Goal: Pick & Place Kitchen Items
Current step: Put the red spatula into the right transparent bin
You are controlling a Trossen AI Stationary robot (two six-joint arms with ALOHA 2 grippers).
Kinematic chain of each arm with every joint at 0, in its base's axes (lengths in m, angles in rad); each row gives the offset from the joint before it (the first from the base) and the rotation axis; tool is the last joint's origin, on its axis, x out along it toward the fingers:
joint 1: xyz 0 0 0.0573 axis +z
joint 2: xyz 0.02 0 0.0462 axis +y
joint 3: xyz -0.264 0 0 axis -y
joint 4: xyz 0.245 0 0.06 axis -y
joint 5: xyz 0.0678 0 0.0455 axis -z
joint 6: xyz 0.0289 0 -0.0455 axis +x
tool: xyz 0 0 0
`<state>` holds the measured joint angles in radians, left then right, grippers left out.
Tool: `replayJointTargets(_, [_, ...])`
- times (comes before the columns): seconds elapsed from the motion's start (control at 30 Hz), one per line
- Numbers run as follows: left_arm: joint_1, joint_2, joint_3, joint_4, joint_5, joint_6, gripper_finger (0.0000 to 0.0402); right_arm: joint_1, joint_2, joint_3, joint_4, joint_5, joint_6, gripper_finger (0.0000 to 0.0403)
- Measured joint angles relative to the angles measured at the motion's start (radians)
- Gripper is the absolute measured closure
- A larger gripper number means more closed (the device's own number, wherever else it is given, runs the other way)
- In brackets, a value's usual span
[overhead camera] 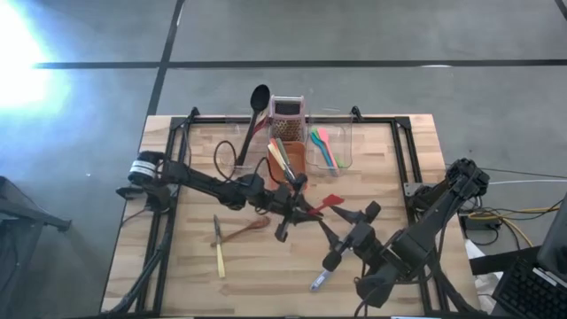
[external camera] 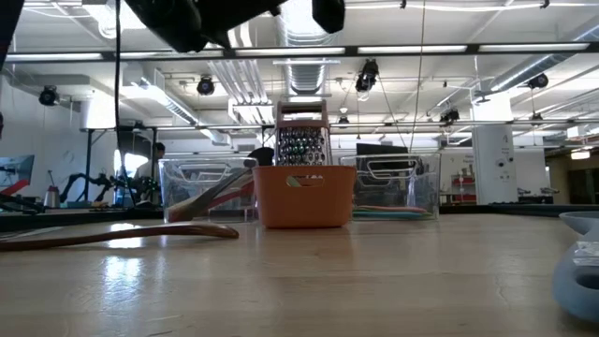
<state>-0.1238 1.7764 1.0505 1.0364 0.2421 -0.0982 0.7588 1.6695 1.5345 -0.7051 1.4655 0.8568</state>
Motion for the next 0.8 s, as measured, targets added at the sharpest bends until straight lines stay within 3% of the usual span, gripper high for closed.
replayJointTargets(0.3, [0.000,0.080,0.119,-0.038,0.050,-0.006,0.0373,-0.015,0.000,0.000,0.008,0.001,-0.035,0.0223])
replayJointTargets(0.4, [0.000,0.092,0.132,-0.053,0.057,-0.005,0.0373,-0.017,0.000,0.000,0.008,0.001,-0.053,0.0258])
replayJointTargets(0.6, [0.004,0.090,0.127,-0.052,0.066,0.006,0.0373,-0.012,0.000,0.001,0.020,-0.011,-0.097,0.0377])
replayJointTargets(0.8, [0.009,0.087,0.127,-0.090,0.132,-0.004,0.0373,-0.012,-0.007,0.002,0.019,-0.061,-0.143,0.0388])
